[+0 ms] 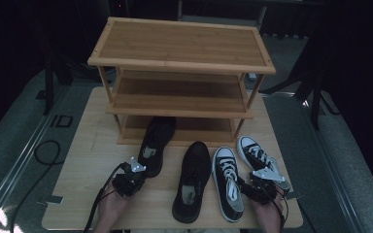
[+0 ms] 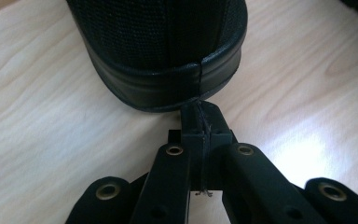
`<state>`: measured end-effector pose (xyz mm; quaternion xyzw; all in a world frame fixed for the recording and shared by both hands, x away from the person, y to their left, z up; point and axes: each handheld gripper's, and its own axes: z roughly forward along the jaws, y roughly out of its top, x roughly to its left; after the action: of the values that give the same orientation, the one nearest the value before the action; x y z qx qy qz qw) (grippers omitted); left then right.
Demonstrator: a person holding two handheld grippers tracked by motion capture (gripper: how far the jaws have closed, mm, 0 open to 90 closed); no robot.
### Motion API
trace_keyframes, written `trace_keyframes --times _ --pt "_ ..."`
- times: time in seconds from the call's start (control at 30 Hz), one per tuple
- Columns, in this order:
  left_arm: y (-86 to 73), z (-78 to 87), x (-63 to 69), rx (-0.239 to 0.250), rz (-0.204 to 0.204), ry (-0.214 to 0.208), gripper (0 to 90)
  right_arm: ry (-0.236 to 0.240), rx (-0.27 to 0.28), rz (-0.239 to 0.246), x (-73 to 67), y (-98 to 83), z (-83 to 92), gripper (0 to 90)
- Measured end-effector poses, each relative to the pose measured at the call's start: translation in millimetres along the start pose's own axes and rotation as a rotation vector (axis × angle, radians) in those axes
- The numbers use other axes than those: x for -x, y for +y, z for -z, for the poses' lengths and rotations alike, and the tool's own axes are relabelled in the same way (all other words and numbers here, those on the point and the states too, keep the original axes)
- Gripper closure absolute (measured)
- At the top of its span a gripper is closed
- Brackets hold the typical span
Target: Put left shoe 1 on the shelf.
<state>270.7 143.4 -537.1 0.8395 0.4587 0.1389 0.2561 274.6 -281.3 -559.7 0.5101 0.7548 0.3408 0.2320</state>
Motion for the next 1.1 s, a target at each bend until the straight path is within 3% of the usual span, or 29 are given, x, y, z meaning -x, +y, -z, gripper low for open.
trace_keyframes --times 0.17,0.33,0.43,0.53,0.63,0.93,1.1 --pt "10.0 -7.7 4.3 0.008 -0.005 -0.004 90.0 0.000 0.000 0.000 0.0 0.0 0.0 45.8" --pt "22.7 -8.1 2.6 0.041 -0.002 -0.001 90.0 0.000 0.000 0.000 0.0 0.0 0.0 45.8" --pt "30.7 -10.1 2.7 0.044 -0.014 0.015 90.0 0.000 0.000 0.000 0.0 0.0 0.0 45.9" --pt "37.9 -11.6 1.0 0.046 -0.019 0.003 90.0 0.000 0.001 0.000 0.0 0.0 -0.1 45.8" --pt "43.5 -14.3 2.9 0.057 -0.031 0.040 90.0 0.000 0.001 -0.001 -0.1 0.0 -0.1 45.9" --pt "57.8 -26.1 4.4 0.085 -0.025 0.066 90.0 0.000 0.001 -0.002 -0.1 0.0 -0.1 45.8" --pt "65.5 -30.3 -2.3 0.085 -0.007 0.082 90.0 0.001 0.001 -0.002 -0.1 0.0 -0.1 45.8"
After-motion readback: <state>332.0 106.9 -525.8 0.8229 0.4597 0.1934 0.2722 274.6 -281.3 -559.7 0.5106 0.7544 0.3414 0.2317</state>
